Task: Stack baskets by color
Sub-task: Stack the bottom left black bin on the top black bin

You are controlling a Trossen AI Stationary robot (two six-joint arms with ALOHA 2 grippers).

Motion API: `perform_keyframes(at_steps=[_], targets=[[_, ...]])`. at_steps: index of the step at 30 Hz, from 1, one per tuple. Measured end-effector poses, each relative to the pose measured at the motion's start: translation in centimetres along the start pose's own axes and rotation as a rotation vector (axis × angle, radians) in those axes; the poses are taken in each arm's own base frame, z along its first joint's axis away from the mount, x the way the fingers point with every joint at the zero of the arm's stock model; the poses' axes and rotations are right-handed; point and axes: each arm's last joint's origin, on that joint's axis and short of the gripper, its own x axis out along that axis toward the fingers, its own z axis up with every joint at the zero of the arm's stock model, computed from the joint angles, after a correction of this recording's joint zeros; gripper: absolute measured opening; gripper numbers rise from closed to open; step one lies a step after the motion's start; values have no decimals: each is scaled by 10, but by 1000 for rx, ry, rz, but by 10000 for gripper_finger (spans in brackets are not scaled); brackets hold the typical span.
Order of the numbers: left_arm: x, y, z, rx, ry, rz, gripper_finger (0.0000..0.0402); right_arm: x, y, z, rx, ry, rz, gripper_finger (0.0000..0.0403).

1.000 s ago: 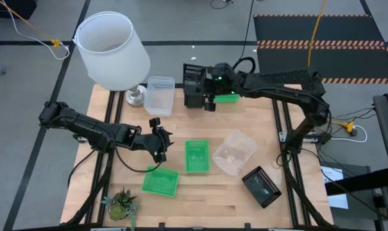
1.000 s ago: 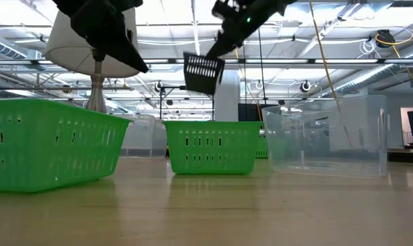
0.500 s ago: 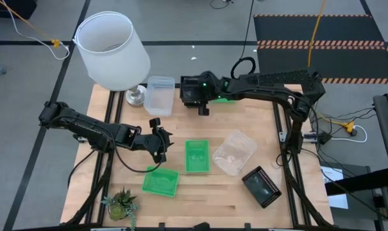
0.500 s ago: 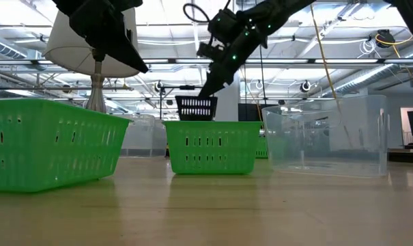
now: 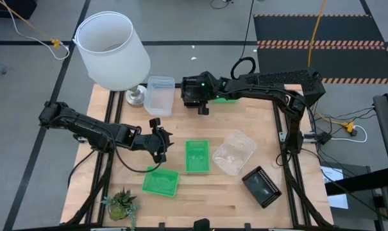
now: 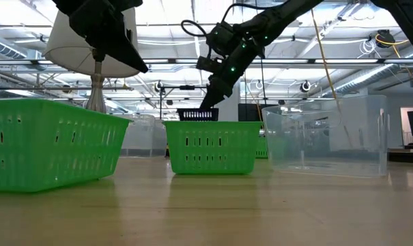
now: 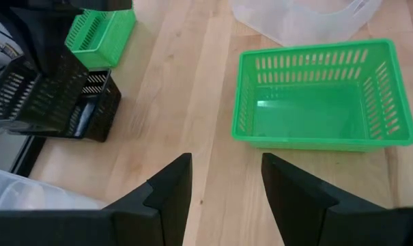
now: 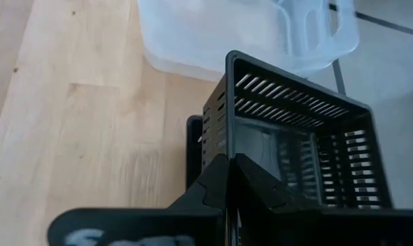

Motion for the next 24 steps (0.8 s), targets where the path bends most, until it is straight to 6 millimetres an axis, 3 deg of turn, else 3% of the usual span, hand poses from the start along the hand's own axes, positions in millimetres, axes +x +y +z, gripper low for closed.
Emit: perform_keyframes(at_steps=[12,24], targets=[[0,0,0,1,0,0,179,19,14,-30,2,-5,-6,13],[0,0,0,8,-3,0,179,21,16,-32,29,-17,-11,95]])
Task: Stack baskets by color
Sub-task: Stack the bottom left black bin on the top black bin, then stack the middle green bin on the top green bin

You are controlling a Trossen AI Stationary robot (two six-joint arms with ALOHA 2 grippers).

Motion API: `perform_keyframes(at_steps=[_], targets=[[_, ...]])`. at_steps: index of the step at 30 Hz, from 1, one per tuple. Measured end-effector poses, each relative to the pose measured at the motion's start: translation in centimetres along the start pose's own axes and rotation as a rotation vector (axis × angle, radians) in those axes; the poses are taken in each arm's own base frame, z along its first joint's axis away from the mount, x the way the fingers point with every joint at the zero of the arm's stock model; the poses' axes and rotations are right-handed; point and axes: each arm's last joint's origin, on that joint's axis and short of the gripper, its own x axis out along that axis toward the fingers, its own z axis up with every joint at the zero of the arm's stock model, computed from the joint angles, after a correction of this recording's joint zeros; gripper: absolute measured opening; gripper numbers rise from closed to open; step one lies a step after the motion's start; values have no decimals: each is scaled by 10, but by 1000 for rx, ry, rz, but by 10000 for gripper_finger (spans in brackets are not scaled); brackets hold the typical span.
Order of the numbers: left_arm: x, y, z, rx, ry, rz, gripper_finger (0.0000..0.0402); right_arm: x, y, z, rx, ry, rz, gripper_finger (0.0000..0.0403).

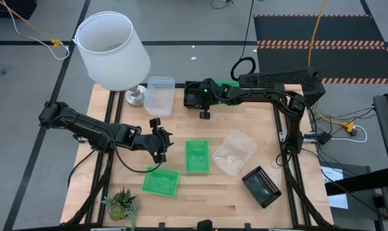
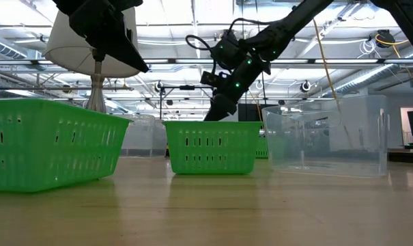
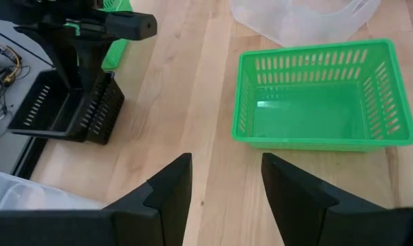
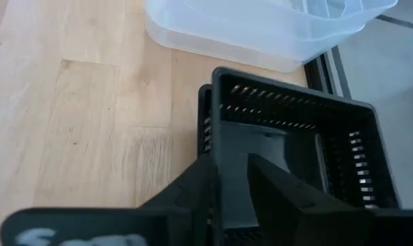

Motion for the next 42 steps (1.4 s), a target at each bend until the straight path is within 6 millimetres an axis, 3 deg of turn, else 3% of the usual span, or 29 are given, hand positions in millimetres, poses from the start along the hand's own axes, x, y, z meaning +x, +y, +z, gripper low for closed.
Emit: perform_keyframes(at_steps=[3,8,14,20,27,33,38,42], targets=[[0,0,0,-1,-1,0,179,-8,3,5,23,-3,1,117],[0,0,0,-10,-4,0,179,-41,14,24,74,-43,17,142],[0,-1,0,17,-4,-17,179,-93,51,36,124,-24,111,148],[24,-17,-8,142,82,-20,179,-141,107,11,140,-36,219,148],[61,-56,-16,514,120,-166,179,-186,150,-25,187,-92,224,148],[74,-68,7,700,103,-173,179,-200,168,-39,190,-139,213,148],[84,-67,22,828,146,-189,179,-199,178,-45,158,-136,237,148],[95,-62,22,910,229,-243,179,-196,184,-49,137,-127,251,148]])
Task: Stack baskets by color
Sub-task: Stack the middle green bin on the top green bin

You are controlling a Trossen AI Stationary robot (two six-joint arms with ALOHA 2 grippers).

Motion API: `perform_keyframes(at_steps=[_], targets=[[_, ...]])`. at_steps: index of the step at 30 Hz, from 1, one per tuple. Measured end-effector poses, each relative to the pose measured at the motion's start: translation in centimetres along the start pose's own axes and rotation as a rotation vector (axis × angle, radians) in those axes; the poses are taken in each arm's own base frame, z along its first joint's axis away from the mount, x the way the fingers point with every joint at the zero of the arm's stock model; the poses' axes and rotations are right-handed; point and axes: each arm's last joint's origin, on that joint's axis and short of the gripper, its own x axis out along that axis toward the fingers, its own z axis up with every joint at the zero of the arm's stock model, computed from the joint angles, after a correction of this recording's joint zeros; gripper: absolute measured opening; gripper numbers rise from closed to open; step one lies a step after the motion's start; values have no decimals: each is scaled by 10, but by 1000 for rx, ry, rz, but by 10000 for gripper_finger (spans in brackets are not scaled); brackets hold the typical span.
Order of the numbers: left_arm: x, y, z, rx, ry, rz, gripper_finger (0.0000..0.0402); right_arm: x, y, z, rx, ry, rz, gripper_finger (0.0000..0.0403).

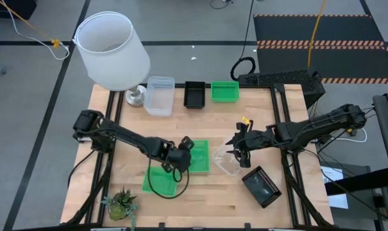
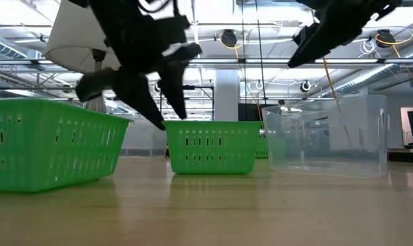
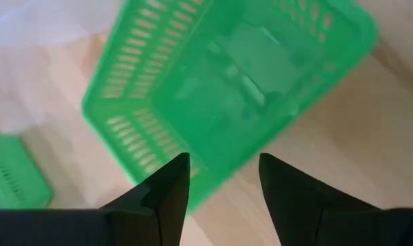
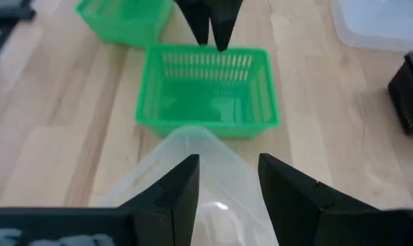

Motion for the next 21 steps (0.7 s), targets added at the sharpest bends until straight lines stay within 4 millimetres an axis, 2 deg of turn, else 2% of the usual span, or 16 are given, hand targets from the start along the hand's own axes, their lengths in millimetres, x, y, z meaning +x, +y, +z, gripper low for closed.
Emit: perform_keyframes(at_steps=[5,8,17,21], targets=[[16,3,-5,60,23,-53,178,-1,6,0,-31,-4,24,148],[23,6,-7,40,25,-46,164,-1,8,0,-42,-6,29,148],[23,16,-18,-81,50,-44,53,-2,9,2,-38,-32,23,148],[23,15,-21,-130,82,-57,12,-2,7,7,-21,-87,-63,148]])
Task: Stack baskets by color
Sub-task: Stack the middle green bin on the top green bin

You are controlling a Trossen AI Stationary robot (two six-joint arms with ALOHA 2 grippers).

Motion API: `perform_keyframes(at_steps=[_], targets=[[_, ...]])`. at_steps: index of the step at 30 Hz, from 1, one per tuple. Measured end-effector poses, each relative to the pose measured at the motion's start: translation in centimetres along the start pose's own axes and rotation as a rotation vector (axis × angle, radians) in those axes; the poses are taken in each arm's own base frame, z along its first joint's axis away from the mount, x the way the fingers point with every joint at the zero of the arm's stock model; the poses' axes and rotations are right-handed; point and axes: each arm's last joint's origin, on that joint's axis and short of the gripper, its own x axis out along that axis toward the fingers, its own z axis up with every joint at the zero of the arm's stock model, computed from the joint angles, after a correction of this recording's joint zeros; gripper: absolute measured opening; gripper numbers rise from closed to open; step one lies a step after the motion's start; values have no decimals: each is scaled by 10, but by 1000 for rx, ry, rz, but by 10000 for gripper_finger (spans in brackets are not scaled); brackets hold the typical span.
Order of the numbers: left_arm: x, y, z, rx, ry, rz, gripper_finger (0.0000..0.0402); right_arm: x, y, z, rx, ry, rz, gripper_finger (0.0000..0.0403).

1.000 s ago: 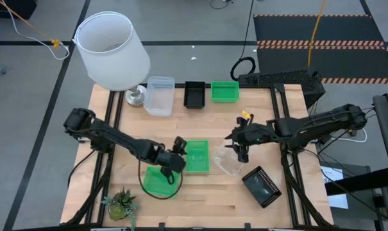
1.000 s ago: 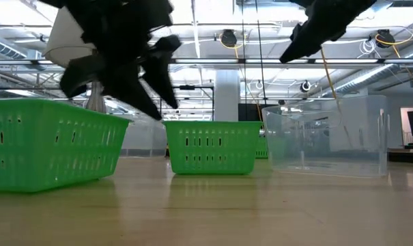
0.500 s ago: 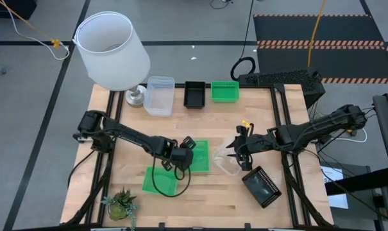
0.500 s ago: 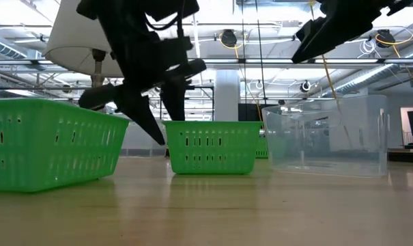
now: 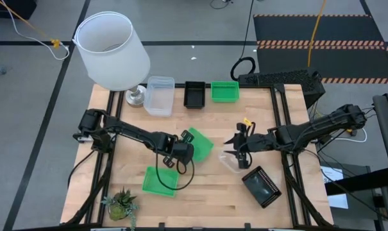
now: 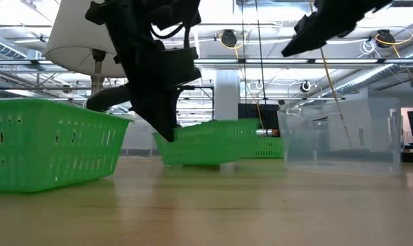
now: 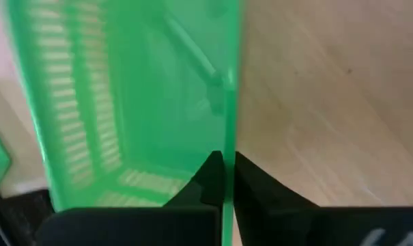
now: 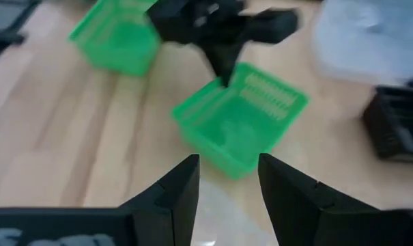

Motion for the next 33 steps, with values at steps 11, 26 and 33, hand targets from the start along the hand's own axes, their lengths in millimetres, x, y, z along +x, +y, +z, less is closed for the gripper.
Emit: perform_keyframes(at_steps=[11,26,33], targets=[[-12,6,-1,-113,-3,69,22,10,-2,20,80,-203,-196,148],[-24,35,0,-349,-170,192,11,88,-12,7,100,-146,-164,137],[-24,35,-1,-407,-170,190,28,102,-18,1,82,-108,-101,98]])
